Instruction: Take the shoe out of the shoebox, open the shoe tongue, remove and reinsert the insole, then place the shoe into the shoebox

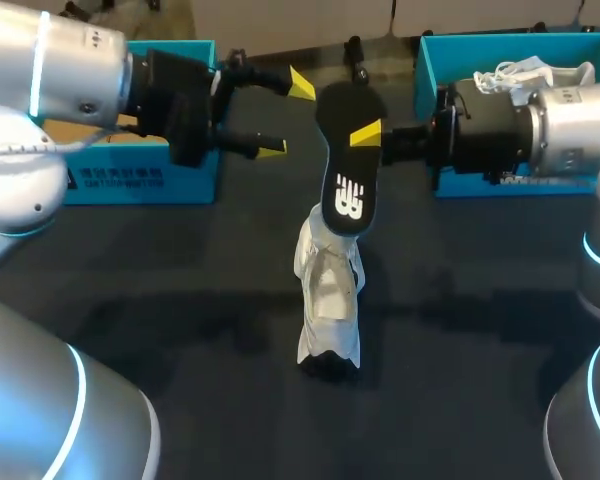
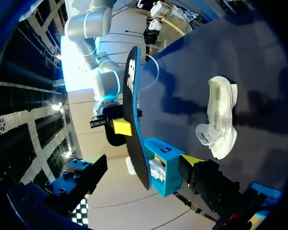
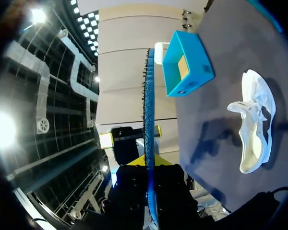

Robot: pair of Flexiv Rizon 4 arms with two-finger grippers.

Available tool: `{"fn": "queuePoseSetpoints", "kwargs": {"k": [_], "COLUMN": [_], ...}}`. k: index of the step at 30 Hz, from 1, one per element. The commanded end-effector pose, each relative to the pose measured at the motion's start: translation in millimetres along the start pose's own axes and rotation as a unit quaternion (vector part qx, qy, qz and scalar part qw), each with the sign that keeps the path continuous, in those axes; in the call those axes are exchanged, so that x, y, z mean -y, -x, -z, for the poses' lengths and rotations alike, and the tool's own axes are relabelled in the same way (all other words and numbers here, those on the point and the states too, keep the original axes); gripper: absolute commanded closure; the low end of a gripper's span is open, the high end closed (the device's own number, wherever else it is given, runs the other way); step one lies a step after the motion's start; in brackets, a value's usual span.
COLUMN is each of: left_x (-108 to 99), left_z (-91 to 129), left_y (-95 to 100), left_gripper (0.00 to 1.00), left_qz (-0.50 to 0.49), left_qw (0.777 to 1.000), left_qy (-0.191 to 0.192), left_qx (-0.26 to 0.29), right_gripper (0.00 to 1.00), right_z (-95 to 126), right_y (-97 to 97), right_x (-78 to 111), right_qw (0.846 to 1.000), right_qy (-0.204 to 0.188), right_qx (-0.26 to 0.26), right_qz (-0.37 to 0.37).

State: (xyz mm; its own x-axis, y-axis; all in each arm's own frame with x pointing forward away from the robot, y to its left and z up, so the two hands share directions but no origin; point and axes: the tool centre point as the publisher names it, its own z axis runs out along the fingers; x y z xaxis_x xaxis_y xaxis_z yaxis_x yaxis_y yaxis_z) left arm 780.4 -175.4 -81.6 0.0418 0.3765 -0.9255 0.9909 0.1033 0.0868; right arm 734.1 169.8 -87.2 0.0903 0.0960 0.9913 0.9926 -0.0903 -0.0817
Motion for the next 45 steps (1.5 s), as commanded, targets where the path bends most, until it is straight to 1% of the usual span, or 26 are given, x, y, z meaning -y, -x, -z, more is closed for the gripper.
{"fn": "queuePoseSetpoints", "kwargs": {"k": [1, 3, 7, 8, 9, 13, 17, 22, 27, 31, 33, 40, 45], "left_x": [-4, -5, -6, -7, -7, -7, -8, -6, -3, 0, 1, 6, 9], "left_z": [-15, -19, -25, -27, -29, -35, -40, -45, -48, -49, -49, -48, -47], "left_y": [-0.5, -0.3, 0.4, 0.9, 1.5, 4.2, 7.6, 10.5, 13.9, 12.8, 12.2, 11.3, 11.9], "left_gripper": [0.03, 0.06, 0.18, 0.32, 0.44, 0.44, 0.53, 0.56, 0.62, 0.66, 0.71, 0.72, 0.76], "left_qz": [0.001, 0.004, 0.012, 0.014, 0.016, 0.019, 0.026, 0.026, 0.027, 0.026, 0.027, 0.027, 0.025], "left_qw": [1.0, 1.0, 0.999, 0.999, 0.999, 0.998, 0.997, 0.996, 0.996, 0.995, 0.995, 0.994, 0.993], "left_qy": [-0.001, -0.004, -0.009, -0.012, -0.011, -0.009, -0.007, -0.011, -0.012, -0.016, -0.018, -0.024, -0.026], "left_qx": [0.019, 0.027, 0.04, 0.048, 0.049, 0.06, 0.072, 0.08, 0.088, 0.093, 0.096, 0.104, 0.11], "right_gripper": [1.0, 1.0, 1.0, 1.0, 1.0, 1.0, 1.0, 1.0, 1.0, 1.0, 1.0, 1.0, 1.0], "right_z": [-7, -9, -12, -13, -13, -16, -19, -23, -25, -25, -24, -22, -21], "right_y": [-1.9, -2.1, -3.2, -3.6, -3.6, -3.8, -3.9, -5.1, -4.8, -5.2, -5.4, -5.4, -6.2], "right_x": [4.4, 5.2, 7.0, 7.8, 8.4, 9.6, 9.4, 8.4, 7.2, 6.8, 6.7, 5.6, 4.9], "right_qw": [1.0, 1.0, 1.0, 1.0, 1.0, 1.0, 1.0, 1.0, 0.999, 0.999, 0.999, 0.999, 0.999], "right_qy": [0.005, 0.005, 0.007, 0.007, 0.007, 0.007, 0.005, 0.003, 0.001, 0.0, -0.001, 0.001, 0.002], "right_qx": [-0.001, -0.003, -0.008, -0.01, -0.011, -0.016, -0.02, -0.025, -0.027, -0.027, -0.027, -0.026, -0.025], "right_qz": [0.001, 0.003, 0.005, 0.006, 0.007, 0.008, 0.011, 0.015, 0.017, 0.018, 0.018, 0.02, 0.022]}}
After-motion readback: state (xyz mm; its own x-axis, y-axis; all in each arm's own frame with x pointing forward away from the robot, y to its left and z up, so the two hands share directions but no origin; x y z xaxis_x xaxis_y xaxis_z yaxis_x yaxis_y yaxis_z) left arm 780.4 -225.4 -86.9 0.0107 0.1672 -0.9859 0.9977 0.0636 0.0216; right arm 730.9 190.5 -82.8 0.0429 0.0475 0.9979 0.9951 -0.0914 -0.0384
